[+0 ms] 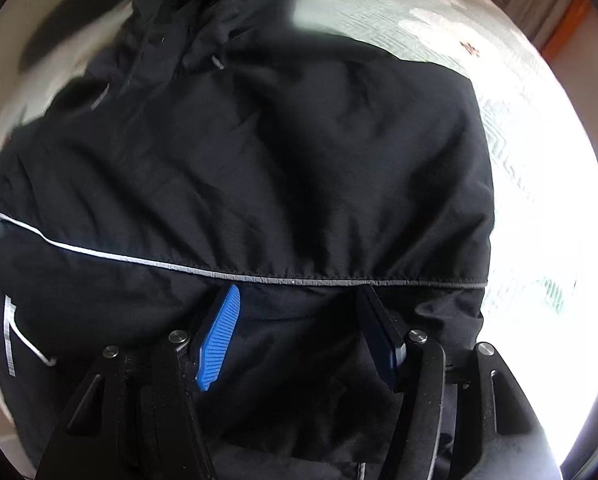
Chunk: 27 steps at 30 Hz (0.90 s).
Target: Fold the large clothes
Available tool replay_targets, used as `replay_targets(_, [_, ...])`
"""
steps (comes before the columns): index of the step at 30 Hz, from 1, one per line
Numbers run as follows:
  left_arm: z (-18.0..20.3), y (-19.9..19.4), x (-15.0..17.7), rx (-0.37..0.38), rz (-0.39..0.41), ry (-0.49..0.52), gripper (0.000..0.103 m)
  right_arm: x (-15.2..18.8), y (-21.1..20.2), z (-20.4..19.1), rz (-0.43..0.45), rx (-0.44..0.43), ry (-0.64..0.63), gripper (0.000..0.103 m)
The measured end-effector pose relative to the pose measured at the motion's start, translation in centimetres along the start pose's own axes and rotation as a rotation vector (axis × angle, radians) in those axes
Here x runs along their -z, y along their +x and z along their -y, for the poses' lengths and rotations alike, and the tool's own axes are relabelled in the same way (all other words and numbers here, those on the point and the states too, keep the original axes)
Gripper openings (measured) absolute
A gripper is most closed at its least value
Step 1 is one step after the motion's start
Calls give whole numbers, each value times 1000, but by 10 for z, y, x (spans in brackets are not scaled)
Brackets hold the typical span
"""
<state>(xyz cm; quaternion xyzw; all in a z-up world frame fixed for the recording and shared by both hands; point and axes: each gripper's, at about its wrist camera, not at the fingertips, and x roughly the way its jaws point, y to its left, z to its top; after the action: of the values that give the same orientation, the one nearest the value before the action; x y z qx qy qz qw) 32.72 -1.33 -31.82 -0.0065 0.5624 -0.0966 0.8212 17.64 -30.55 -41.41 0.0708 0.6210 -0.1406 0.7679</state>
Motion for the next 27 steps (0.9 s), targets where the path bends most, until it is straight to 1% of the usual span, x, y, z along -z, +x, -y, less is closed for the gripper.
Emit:
replay_targets(2, [-12, -17, -5, -21, 32, -18, 65, 0, 2, -4, -1, 18, -6, 70])
replay_targets(3, [-13, -27, -7, -16, 57, -7, 65, -2, 1, -5, -11, 21, -4, 70])
replay_targets(5, [-2, -41, -12, 37, 55, 23, 65, -10, -5, -10, -34, 23, 14, 70])
replay_targets(6, [9, -41, -15, 99, 41, 47, 65, -19, -12, -17, -25, 24, 25, 70])
replay_targets(7, [22, -39, -16, 152, 27, 76, 65, -21, -22, -20, 0, 13, 29, 70])
replay_targets(8, [33, -34, -16, 179, 20, 101, 65, -22, -34, -19, 30, -2, 20, 70])
replay_targets(9, [46, -26, -15, 195, 1, 134, 65, -24, -43, -30, 54, -14, 0, 70])
replay_targets(11, [65, 1, -10, 187, -62, 173, 65, -26, -49, -52, 57, -67, -32, 70])
replay_targets(12, [66, 12, -9, 178, -89, 172, 65, -26, -45, -62, 43, -101, -37, 70])
replay_targets(13, [67, 30, -6, 139, -117, 173, 64, -26, -37, -73, 20, -115, -48, 70])
replay_targets(14, [66, 41, -5, 121, -130, 176, 64, -26, -27, -82, -5, -106, -64, 69])
replay_targets(16, [65, 53, -3, 123, -136, 178, 64, -22, -5, -92, -58, -87, -74, 69])
replay_targets(17, [64, 54, -4, 132, -133, 171, 65, -20, 0, -92, -45, -86, -63, 70])
replay_targets(18, [64, 55, -3, 136, -131, 171, 66, -20, 0, -92, -34, -85, -57, 73])
replay_targets(20, [69, 57, 0, 130, -125, 222, 72, -21, 1, -91, -37, -81, -51, 75])
replay_targets(22, [72, 54, 2, 124, -120, 242, 73, -21, 1, -90, -36, -75, -43, 83])
replay_targets(23, [72, 47, 3, 135, -117, 249, 73, -26, 5, -89, -40, -73, -40, 84])
replay_targets(25, [61, 27, 1, 209, -103, 216, 73, -38, 8, -88, -56, -81, -31, 87])
replay_targets(27, [39, 5, 5, 253, -69, 168, 73, -44, 7, -83, -74, -80, -30, 88])
